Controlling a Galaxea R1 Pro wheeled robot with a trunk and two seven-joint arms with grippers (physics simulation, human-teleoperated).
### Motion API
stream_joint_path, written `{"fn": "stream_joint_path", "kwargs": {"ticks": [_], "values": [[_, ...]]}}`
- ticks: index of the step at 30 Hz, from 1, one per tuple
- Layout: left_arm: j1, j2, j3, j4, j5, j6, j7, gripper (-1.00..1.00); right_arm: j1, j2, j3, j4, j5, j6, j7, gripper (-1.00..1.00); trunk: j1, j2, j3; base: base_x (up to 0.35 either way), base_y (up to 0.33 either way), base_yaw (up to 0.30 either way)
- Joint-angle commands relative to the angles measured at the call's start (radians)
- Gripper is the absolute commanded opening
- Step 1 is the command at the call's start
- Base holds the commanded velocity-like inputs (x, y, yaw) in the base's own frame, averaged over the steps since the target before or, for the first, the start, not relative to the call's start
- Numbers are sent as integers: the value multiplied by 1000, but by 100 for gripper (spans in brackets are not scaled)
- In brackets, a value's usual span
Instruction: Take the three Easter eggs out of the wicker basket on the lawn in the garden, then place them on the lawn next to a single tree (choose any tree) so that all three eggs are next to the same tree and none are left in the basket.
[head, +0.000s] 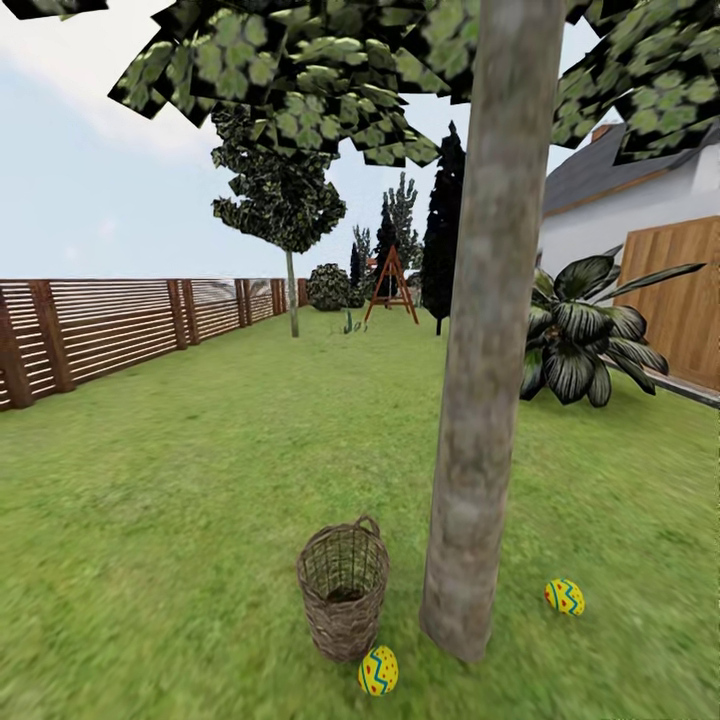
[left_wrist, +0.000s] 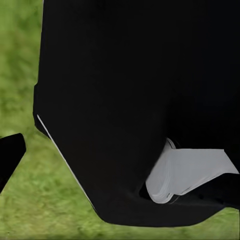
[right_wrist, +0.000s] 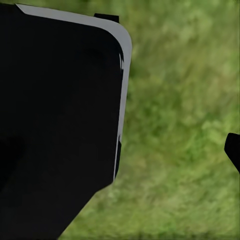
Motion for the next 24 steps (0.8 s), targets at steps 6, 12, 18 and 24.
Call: {"fn": "stream_joint_path", "kwargs": {"ticks": [6, 12, 18, 24], "values": [[-2, 0, 5, -2, -23, 2, -3, 100, -2, -1, 1, -1, 1, 0, 3, 100, -23, 41, 25, 0, 0, -173], [-2, 0, 5, -2, -25, 2, -3, 100, -2, -1, 0, -1, -2, 0, 3, 100, -35, 62, 38, 0, 0, -107], [-1, 0, 5, -4, -25, 2, -3, 100, -2, -1, 0, -1, -1, 0, 3, 100, -58, 104, 54, 0, 0, -8], [-2, 0, 6, -4, -25, 2, -3, 100, -2, -1, -1, -2, -2, 1, 3, 100, -81, 146, 69, 0, 0, 0]]}}
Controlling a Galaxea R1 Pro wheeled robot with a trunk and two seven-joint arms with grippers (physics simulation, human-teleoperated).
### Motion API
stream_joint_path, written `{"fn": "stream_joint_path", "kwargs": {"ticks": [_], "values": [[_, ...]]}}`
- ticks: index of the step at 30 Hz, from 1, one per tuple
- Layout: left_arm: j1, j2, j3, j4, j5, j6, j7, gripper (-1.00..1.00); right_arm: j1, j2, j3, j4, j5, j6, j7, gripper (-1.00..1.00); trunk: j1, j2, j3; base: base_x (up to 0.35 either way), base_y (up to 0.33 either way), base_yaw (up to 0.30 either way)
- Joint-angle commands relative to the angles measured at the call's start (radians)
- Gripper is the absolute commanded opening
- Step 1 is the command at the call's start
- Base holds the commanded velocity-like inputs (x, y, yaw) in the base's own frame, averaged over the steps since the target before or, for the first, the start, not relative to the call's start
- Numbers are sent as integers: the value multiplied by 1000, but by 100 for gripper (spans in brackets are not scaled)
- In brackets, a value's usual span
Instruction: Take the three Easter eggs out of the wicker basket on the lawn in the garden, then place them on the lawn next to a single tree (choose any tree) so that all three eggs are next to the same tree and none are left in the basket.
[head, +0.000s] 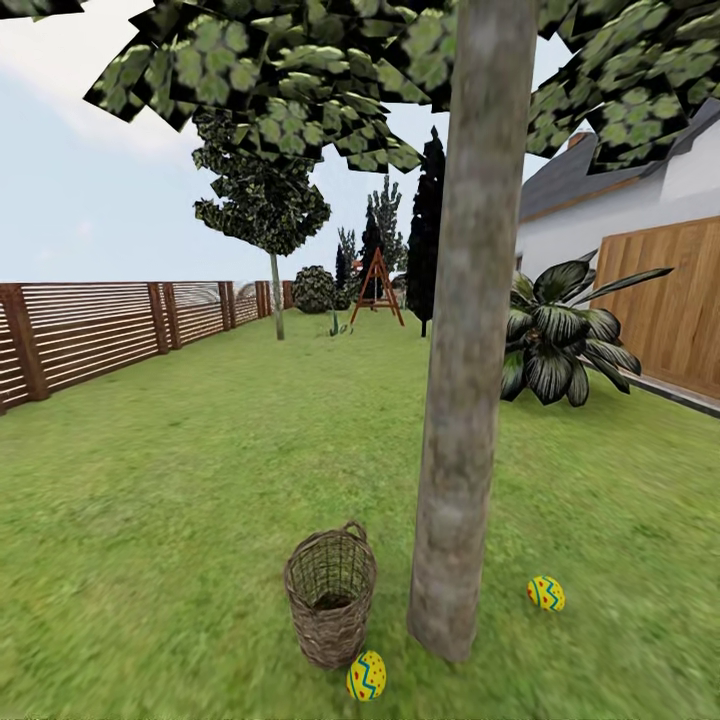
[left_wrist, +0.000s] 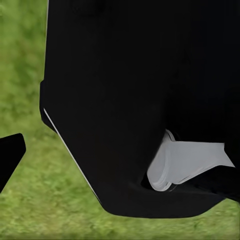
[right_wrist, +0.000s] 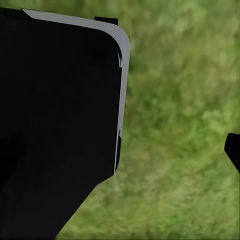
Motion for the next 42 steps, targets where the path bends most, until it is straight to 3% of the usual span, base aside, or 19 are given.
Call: {"fn": "stream_joint_path", "kwargs": {"ticks": [1, 15, 31, 42], "values": [[-1, 0, 4, 2, 0, 2, -2, 100, -1, 0, 3, 1, 6, 2, 3, 100, -4, 6, 0, 0, 0, 0], [-1, 0, 5, 2, 0, 2, -2, 100, -1, 0, 2, 2, 5, 2, 3, 100, -57, 104, 23, 0, 0, -12], [-1, 1, 6, 0, 1, 2, -3, 100, -1, -4, 0, 1, 5, 1, 9, 100, -57, 104, 1, -7, 11, -179], [-1, 1, 6, 0, 0, 2, -4, 100, -1, -6, 0, 2, 4, 1, 10, 100, -57, 104, -9, -229, 179, -236]]}}
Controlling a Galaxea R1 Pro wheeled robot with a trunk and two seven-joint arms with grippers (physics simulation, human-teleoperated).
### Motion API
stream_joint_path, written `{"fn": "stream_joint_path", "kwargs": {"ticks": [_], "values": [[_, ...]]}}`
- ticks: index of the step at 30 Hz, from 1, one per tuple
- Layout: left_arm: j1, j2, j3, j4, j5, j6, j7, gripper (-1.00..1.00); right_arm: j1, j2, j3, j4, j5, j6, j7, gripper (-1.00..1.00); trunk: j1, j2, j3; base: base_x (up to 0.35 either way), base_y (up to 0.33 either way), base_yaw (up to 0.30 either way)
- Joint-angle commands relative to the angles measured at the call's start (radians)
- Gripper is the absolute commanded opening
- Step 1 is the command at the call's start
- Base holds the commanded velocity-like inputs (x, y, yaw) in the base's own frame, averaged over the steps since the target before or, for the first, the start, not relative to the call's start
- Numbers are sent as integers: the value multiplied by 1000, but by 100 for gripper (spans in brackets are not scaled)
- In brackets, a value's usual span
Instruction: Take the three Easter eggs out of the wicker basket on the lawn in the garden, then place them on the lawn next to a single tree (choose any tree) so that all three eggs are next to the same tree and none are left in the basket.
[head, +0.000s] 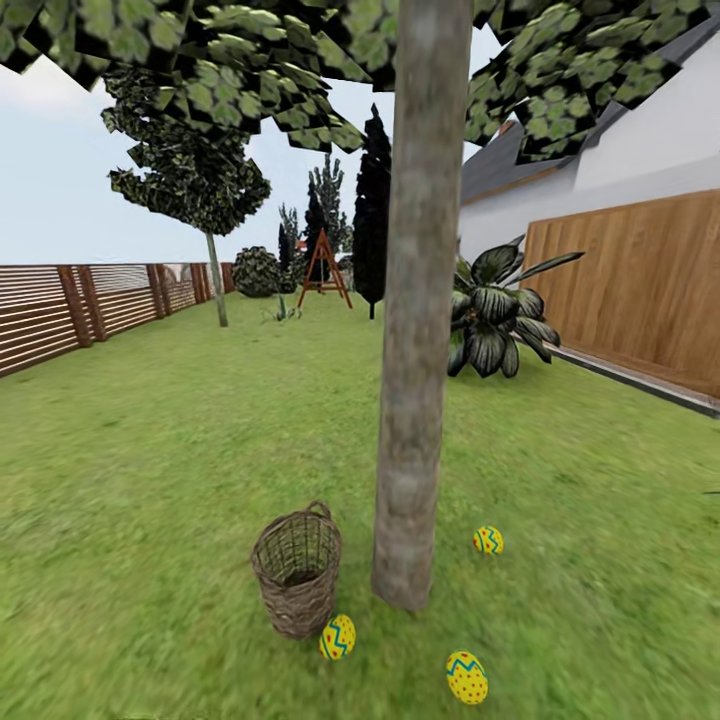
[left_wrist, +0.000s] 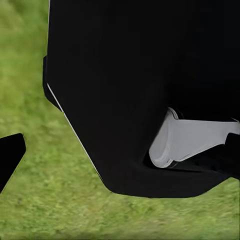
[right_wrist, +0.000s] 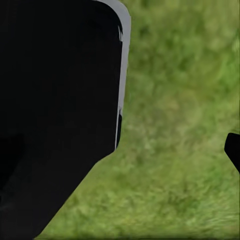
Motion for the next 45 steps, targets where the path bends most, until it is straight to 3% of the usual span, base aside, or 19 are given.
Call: {"fn": "stream_joint_path", "kwargs": {"ticks": [1, 20, 34, 45], "values": [[-1, 1, 5, 1, 0, 2, -2, 100, -2, 0, 3, 2, 6, 2, 2, 100, 0, -1, -3, -280, 200, -235], [0, 1, 4, 1, 0, 2, -2, 100, -2, -1, 3, 1, 5, 2, -5, 100, 0, -1, -11, -271, 193, -90], [-1, 4, 6, 0, 0, 2, -2, 100, -2, 0, 9, -2, 18, 2, -4, 100, 0, -1, -11, -11, 9, 0], [-1, 3, 3, 1, 0, 2, -2, 100, -2, 1, 9, -3, 18, 2, -5, 100, 0, -1, -25, 0, 0, 0]]}}
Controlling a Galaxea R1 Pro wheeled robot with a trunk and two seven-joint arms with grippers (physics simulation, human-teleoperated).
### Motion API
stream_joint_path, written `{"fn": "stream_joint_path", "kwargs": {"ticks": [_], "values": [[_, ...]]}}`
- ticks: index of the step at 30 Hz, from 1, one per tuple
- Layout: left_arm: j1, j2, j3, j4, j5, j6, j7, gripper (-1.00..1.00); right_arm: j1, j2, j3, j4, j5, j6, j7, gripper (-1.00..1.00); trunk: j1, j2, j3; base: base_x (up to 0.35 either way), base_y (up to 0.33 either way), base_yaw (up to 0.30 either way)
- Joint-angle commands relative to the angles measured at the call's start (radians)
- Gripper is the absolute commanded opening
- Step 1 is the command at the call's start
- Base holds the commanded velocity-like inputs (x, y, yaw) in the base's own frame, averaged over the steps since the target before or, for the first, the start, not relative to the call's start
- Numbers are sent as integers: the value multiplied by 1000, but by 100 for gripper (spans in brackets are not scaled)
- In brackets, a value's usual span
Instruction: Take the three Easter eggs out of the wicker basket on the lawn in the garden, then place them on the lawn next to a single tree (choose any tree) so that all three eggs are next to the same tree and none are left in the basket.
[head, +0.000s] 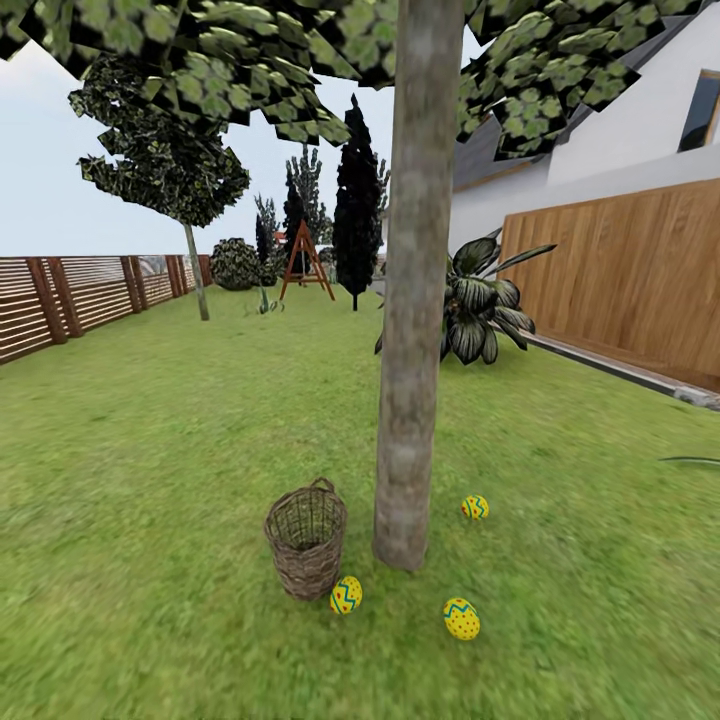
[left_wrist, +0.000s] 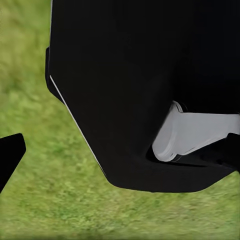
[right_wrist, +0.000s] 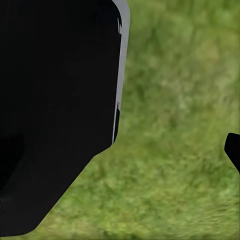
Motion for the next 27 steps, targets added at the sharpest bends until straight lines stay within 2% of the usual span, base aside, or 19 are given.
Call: {"fn": "stream_joint_path", "kwargs": {"ticks": [1, 27], "values": [[-1, 1, 5, 2, 0, 2, -2, 100, -1, 0, 3, 1, 7, 2, 2, 100, 0, -1, -2, 0, 0, 0], [-1, 5, 7, 2, 0, 4, -2, 100, -1, 0, 1, 0, 5, 2, 2, 100, 0, -1, -2, 0, 0, 0]]}}
